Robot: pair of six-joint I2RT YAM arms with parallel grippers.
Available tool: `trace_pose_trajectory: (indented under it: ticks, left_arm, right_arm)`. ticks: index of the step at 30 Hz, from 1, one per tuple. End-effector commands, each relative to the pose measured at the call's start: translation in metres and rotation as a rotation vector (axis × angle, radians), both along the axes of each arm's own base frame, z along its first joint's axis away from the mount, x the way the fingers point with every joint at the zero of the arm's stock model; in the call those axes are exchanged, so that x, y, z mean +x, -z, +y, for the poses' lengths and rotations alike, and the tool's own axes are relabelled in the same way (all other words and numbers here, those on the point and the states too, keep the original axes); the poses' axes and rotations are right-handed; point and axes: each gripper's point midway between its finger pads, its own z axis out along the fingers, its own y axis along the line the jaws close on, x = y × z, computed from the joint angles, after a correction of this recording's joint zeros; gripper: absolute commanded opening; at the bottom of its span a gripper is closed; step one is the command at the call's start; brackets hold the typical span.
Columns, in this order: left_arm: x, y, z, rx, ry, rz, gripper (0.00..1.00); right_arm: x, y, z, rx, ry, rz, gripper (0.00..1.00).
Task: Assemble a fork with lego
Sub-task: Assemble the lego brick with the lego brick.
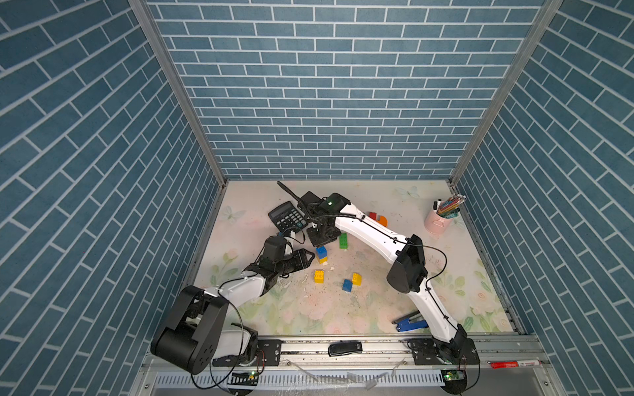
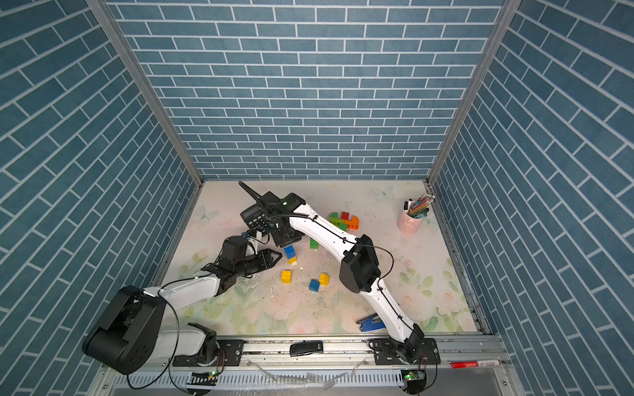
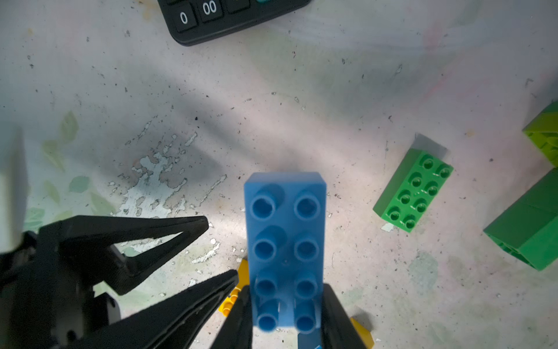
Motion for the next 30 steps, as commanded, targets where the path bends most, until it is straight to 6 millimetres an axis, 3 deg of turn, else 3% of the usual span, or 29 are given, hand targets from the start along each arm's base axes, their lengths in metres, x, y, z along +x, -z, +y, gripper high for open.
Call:
trace_pose_trajectory:
  ticks: [1,20,30]
  left_arm:
    - [0.004,-0.003,-0.003,0.006,0.015,-0.010,0.54]
    - [0.014,-0.002,-0.007,0.000,0.014,-0.009,0.54]
    - [0.015,-0.002,-0.008,0.001,0.019,-0.007,0.54]
  right_arm:
    - [0.000,0.016,-0.005,-0.044,0.004,0.019,0.00]
    - [-0.012,0.046,-0.012,-0.108,-0.009,0.098,0.00]
    - [-0.022,0.051,-0.016,-0.126,-0.016,0.144,0.00]
